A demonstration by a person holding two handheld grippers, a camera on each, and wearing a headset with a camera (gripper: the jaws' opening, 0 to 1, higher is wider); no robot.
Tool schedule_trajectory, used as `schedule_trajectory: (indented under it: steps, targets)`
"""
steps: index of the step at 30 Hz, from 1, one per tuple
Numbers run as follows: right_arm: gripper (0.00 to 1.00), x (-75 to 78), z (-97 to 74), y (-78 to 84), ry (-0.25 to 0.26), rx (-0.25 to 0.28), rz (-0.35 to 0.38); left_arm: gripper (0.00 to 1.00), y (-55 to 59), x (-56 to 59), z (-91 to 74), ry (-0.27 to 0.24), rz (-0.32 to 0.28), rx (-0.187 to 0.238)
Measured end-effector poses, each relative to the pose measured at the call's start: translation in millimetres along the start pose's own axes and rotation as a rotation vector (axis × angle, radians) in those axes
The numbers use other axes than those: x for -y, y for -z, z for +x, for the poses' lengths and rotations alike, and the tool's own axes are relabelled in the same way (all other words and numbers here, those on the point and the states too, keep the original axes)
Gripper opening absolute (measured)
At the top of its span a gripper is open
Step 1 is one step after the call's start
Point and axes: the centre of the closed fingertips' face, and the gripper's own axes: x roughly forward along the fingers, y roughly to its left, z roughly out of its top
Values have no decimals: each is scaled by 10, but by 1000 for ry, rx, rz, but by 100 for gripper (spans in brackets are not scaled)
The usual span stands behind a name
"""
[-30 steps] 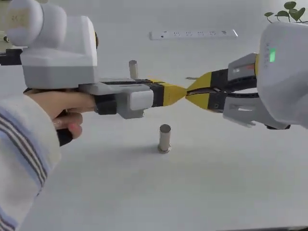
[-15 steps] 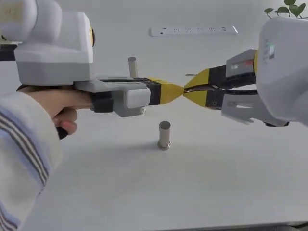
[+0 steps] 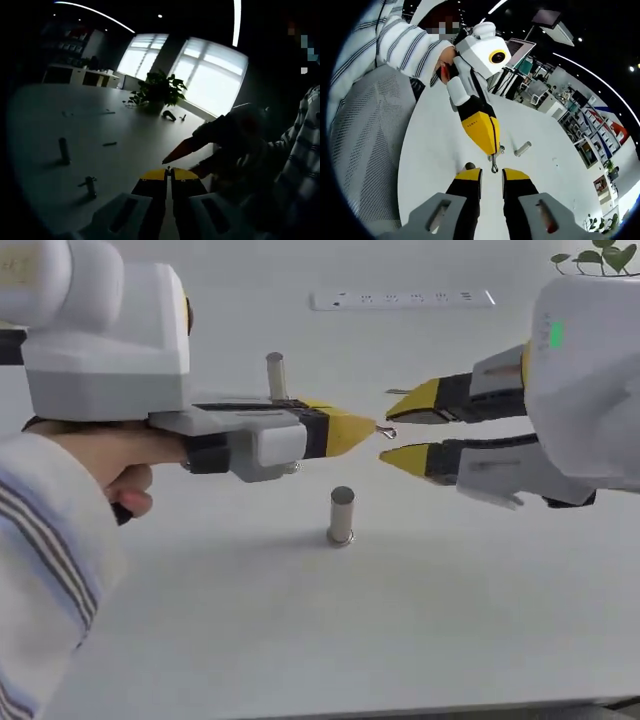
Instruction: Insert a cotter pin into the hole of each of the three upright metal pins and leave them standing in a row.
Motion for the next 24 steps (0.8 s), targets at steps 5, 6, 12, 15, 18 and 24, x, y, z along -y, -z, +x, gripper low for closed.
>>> schedule_trajectory:
  steps: [5,6,12,15,18,24]
  targets:
    - [10,-44,3,8,-65,69,184,0,-15,18,-57,13,42,7]
    - [10,-57,1,5,-80,79,205,0,-18,28,-67,17,53,8]
    - [9,-89,-6,-56,-137,145,330,0,-22,92,-100,47,115,9]
    - [8,-120,-11,-84,-151,159,348,0,-36,135,-114,66,150,14]
    - [5,-185,-8,-160,-167,174,354,0,-11,155,-119,84,185,1]
    - [0,-240,-32,-176,-204,184,358,0,49,242,-125,121,277,-21]
